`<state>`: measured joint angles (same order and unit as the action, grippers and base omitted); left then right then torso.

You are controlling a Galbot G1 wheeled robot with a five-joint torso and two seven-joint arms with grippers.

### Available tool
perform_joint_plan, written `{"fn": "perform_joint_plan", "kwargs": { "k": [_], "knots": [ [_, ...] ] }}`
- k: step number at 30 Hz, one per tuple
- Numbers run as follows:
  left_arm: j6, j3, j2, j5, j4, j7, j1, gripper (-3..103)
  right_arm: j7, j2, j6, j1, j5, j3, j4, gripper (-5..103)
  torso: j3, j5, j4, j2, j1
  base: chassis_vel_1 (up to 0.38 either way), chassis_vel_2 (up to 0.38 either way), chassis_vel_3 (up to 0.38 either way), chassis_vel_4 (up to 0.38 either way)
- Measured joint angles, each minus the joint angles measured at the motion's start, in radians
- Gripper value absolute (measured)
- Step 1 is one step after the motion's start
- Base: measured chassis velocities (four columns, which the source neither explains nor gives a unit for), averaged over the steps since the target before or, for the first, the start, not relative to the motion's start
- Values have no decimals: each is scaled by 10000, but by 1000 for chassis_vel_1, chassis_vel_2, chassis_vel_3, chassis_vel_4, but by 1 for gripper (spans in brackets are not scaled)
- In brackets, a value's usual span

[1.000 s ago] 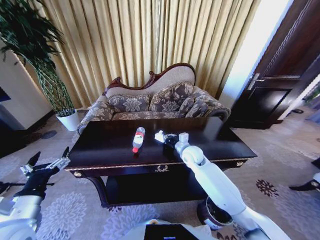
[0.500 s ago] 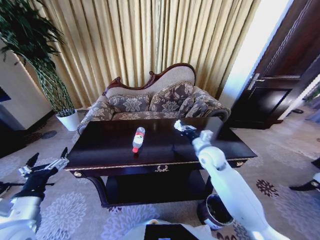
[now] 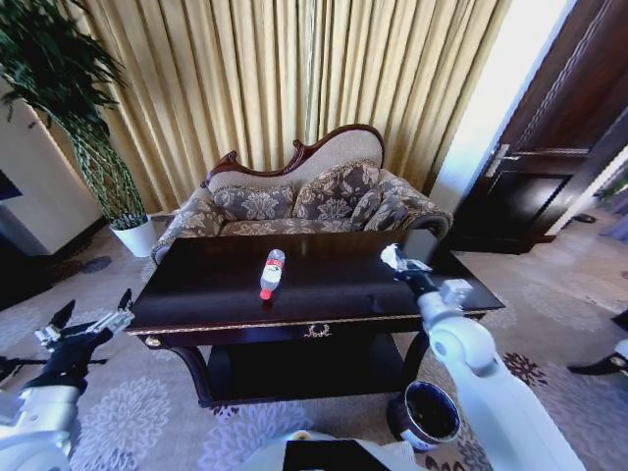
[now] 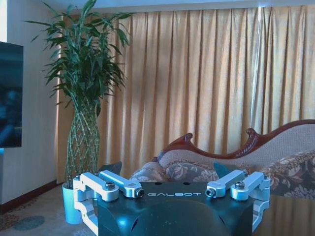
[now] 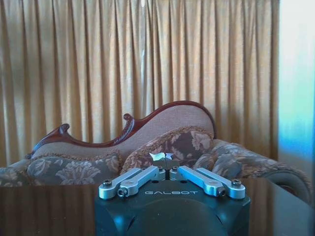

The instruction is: Move to the front of the table and place the trash on the table into the trash bin.

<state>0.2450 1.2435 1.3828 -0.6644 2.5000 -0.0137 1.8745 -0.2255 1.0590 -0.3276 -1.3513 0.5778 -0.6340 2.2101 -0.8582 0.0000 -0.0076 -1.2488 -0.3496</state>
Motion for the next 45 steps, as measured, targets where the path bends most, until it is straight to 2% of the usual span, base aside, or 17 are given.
{"fn": "perform_joint_plan", "kwargs": {
  "k": [4, 14, 23, 33, 41, 45],
  "knots": [
    [0, -52, -143, -6, 0, -1, -50, 100, -39, 200, 251, -831, -5, -450, 612, 0, 0, 0, 0, 0, 0, 0, 0, 0, 0],
    [43, -130, -383, 94, 0, -48, -21, 100, -42, 350, 92, -1610, -41, -696, 1313, 0, -1, 0, 2, 0, 0, 0, 0, 0, 0],
    [434, -83, -852, -38, 0, -88, -54, 100, -37, 484, 29, -1888, -164, -725, 1607, 0, -1, -1, 2, 1, -1, 6, -6, -2, 5],
    [557, -65, -1186, -139, 0, -799, -21, 100, -12, 784, 22, -2246, -405, -660, 1861, 0, -1, 0, 1, 1, 0, 115, -110, -112, 113],
    [560, -76, -1214, -100, 0, -835, -44, 100, -6, 876, 32, -2288, -516, -621, 1896, 0, 0, -1, 1, -1, 1, 175, -184, -171, 189],
    [554, -73, -1165, -93, 0, -829, -30, 100, 76, 897, 261, -2254, -854, -486, 1769, 0, 0, 0, 2, -1, 2, 166, -166, -153, 149]
  ]
}}
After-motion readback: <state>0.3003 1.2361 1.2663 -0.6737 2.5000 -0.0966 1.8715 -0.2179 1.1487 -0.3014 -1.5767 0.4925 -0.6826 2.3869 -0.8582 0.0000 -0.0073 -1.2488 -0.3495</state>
